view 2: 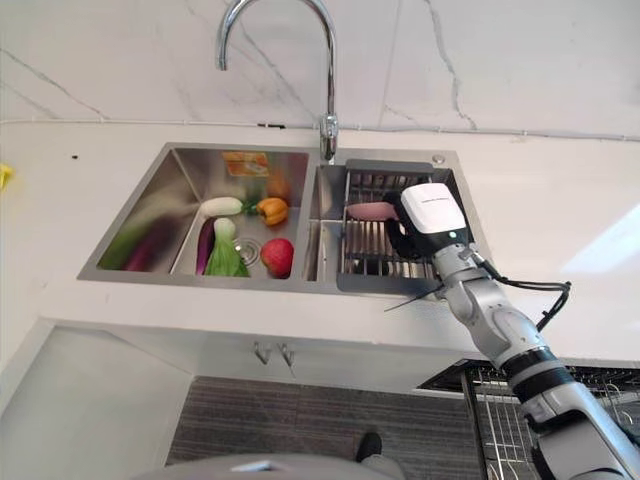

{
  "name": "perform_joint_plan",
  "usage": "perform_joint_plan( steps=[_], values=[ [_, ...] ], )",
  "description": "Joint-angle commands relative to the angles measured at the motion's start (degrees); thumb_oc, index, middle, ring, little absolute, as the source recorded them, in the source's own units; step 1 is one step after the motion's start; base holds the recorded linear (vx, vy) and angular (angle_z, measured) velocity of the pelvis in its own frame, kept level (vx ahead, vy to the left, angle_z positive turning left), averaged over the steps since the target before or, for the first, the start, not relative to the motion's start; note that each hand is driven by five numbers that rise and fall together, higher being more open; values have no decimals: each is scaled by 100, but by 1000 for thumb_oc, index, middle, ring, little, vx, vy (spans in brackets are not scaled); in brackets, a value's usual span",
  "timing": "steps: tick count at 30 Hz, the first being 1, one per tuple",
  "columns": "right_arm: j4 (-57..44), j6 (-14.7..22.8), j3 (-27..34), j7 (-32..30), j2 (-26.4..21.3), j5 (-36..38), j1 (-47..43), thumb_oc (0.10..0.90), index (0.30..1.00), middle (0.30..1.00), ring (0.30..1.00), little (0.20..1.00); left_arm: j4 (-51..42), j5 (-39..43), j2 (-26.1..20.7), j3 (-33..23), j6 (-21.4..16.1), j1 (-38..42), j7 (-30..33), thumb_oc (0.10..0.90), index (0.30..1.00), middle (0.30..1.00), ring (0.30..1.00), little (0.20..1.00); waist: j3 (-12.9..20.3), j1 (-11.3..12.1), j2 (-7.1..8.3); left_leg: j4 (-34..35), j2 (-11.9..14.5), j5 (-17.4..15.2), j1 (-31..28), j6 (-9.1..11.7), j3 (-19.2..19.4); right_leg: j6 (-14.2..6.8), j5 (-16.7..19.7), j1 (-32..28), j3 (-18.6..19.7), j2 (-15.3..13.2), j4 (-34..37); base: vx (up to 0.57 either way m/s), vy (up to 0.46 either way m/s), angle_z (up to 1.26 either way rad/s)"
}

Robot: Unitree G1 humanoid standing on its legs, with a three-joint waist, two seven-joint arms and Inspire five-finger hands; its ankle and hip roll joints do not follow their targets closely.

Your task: Place the dishes in the dishwasher.

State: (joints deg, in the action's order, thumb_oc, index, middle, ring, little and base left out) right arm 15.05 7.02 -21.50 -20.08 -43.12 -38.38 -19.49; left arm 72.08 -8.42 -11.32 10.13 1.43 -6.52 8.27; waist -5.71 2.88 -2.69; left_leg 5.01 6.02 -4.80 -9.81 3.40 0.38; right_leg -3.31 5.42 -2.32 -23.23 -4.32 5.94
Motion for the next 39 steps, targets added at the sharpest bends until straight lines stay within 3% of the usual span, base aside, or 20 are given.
perform_joint_plan(
  steps=[1, 11, 22, 30, 34, 37, 39],
  values=[
    [81, -110, -36, -211, 2, 100, -351, 400, 300, 300, 300, 300, 204, -14, -80, 166, -74, 238, 126, 800, 900, 900, 900, 900, 151, 114, 404, -25, 120, -98, -25, 192, 107, -361, -790, -533, 0, -337, -102, 0, 0, 0],
    [-450, -129, 329, -401, -266, 55, -272, 400, 300, 300, 300, 300, 208, -71, -89, 145, -55, 209, 184, 800, 900, 900, 900, 900, 163, 74, 412, -27, 117, -114, -55, 182, 130, -366, -781, -535, 31, -335, -110, 0, 0, 0],
    [-2045, -195, 1723, -869, -637, 279, -27, 400, 300, 300, 300, 300, 202, -96, -96, 19, 70, 262, 269, 800, 900, 900, 900, 900, 187, -58, 447, -38, 61, -143, -65, 127, 248, -447, -663, -453, 123, -414, -145, -33, 33, -3],
    [-2933, -270, 2598, -990, -1045, 54, 379, 400, 300, 300, 300, 300, 152, -230, -62, 82, 93, 360, 208, 800, 900, 900, 900, 900, 220, -216, 491, -22, -170, -138, 33, -12, 238, -557, -491, -260, 155, -684, -302, -85, 125, -3],
    [-3214, -332, 3030, -1104, -1516, -434, 723, 400, 300, 300, 300, 300, 100, -350, -84, 97, 46, 447, 135, 800, 900, 900, 900, 900, 13, -372, 551, -2, -338, -134, 129, -129, 437, -772, -127, 185, 246, -935, -533, -158, 159, -4],
    [-3324, -389, 3294, -1194, -1858, -753, 957, 400, 300, 300, 300, 300, 117, -623, -202, -19, -15, 542, 61, 800, 900, 900, 900, 900, -129, -436, 633, -1, -399, -180, 301, -142, 1041, -1118, 585, 618, -134, -1247, -355, -232, 129, -61],
    [-3292, -424, 3387, -1231, -1911, -856, 1103, 400, 300, 300, 300, 300, 157, -742, -264, -51, -10, 578, 42, 800, 900, 900, 900, 900, -144, -437, 664, -1, -355, -156, 352, -130, 1177, -1153, 674, 703, -220, -1290, -275, -183, 4, -150]
  ],
)
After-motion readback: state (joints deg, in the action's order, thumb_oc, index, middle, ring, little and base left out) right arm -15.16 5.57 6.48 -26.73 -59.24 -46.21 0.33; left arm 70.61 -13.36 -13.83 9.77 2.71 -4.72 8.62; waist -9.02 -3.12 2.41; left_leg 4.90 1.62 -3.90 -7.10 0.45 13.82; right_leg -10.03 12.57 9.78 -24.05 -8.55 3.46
